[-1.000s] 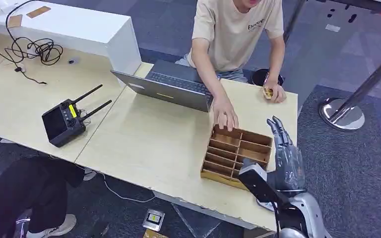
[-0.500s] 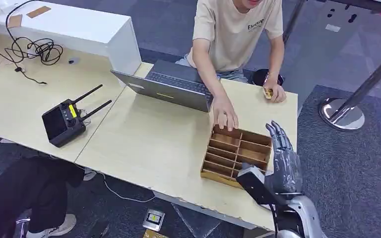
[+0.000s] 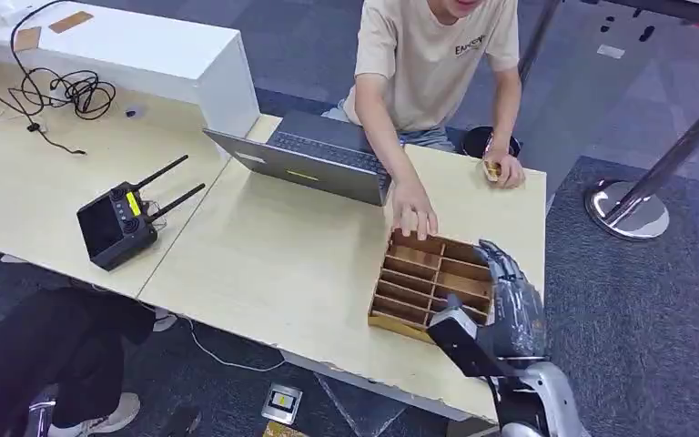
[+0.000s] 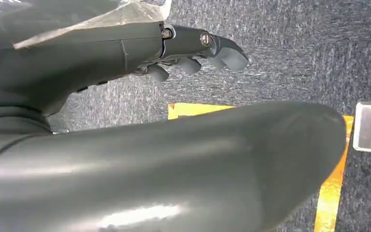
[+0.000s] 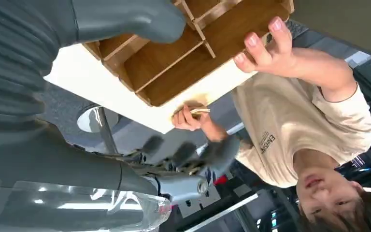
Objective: Pass the card to the sensor for recognition and then transmit it.
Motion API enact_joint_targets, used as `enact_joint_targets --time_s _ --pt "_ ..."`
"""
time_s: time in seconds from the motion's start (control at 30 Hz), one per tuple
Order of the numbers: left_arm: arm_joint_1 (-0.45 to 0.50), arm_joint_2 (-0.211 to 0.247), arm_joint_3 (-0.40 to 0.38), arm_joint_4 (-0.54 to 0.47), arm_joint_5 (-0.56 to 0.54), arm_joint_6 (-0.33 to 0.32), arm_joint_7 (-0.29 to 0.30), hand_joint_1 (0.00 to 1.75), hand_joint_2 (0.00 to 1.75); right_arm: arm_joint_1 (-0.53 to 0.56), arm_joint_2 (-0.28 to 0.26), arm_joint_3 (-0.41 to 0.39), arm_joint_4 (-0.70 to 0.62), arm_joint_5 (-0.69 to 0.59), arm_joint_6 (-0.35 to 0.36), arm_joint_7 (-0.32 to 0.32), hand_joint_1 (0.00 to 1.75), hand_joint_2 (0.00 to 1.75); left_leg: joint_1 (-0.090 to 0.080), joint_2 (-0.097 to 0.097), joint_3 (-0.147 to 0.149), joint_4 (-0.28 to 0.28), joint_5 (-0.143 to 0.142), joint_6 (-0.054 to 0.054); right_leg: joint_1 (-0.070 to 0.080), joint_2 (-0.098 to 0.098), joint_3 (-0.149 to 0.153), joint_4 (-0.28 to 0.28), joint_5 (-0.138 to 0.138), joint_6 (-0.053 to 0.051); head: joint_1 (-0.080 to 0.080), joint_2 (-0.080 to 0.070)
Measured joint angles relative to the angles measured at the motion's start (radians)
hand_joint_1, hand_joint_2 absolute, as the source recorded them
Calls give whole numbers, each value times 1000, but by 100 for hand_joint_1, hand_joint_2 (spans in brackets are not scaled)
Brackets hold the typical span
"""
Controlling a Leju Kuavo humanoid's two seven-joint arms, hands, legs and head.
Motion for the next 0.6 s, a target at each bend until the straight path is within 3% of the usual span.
enact_joint_targets --time_s 0.07,0.1,0.13,0.6 --pt "0 -1 0 0 0 1 0 0 0 -1 0 2 6 0 -1 0 80 175 0 0 0 0 0 0 0 0 0 0 0 0 0 0" --pt "0 -2 0 0 0 1 0 0 0 -2 0 3 10 0 -2 0 40 175 0 0 0 0 0 0 0 0 0 0 0 0 0 0" --pt "0 -2 0 0 0 0 0 0 0 -2 0 3 12 0 -2 0 24 175 0 0 0 0 0 0 0 0 0 0 0 0 0 0" --pt "0 -3 0 0 0 -2 0 0 0 -10 3 9 34 -3 -4 -2 38 175 0 0 0 0 0 0 0 0 0 0 0 0 0 0"
